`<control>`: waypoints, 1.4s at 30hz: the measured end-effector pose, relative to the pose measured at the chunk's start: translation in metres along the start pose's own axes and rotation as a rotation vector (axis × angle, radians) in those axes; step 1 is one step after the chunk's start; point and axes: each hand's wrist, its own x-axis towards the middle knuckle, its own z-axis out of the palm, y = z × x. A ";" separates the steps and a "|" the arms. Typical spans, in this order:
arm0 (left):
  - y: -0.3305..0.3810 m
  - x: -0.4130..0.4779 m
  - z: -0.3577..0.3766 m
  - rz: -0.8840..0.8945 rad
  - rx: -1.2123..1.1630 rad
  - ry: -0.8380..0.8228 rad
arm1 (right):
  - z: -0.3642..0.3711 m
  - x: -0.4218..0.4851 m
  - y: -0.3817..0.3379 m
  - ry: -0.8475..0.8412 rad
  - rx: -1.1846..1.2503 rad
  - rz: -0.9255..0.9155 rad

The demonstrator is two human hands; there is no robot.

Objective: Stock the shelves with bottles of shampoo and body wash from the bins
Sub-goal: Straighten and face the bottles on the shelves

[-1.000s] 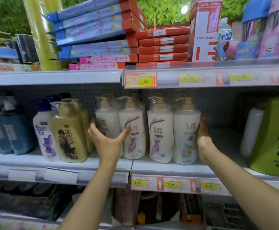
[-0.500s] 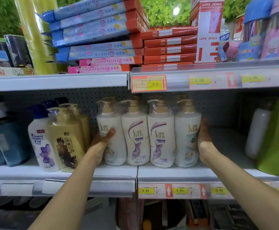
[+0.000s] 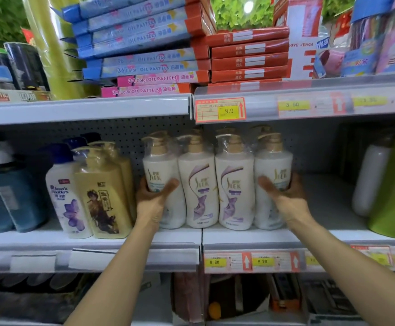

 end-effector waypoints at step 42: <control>0.007 0.002 -0.035 -0.104 -0.092 -0.355 | -0.023 -0.002 -0.005 -0.191 -0.037 -0.057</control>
